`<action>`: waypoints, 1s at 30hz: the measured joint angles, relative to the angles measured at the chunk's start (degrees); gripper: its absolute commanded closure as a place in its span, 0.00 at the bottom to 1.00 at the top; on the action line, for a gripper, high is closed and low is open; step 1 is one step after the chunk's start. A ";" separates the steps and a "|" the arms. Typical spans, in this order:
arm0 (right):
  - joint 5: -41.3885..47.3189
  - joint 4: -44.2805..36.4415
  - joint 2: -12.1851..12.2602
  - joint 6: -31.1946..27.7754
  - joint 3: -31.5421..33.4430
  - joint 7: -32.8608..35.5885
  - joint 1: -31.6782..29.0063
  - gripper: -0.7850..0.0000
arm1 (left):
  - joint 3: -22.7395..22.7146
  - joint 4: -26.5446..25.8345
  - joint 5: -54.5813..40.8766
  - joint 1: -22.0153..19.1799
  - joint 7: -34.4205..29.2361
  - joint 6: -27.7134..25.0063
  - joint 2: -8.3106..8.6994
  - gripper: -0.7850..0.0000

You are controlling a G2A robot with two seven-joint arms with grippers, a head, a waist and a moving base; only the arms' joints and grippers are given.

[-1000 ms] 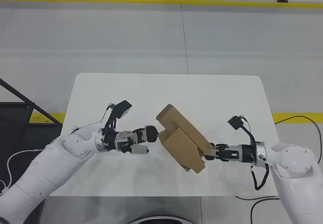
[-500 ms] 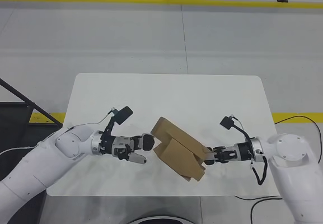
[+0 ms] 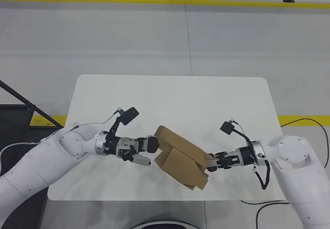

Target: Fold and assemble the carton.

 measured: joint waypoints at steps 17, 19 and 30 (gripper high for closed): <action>1.20 0.15 1.32 0.04 -2.49 -0.04 1.50 1.00 | 10.69 3.41 -2.13 -7.68 0.00 0.00 -2.87 0.00; 1.15 0.10 1.35 0.22 -2.85 -0.22 1.66 1.00 | 11.58 3.61 -2.33 -8.23 0.01 0.00 -3.32 0.00; 1.75 0.56 1.36 0.41 -4.76 -2.58 2.82 1.00 | 17.04 5.72 -2.46 -11.85 0.00 0.00 -5.95 0.00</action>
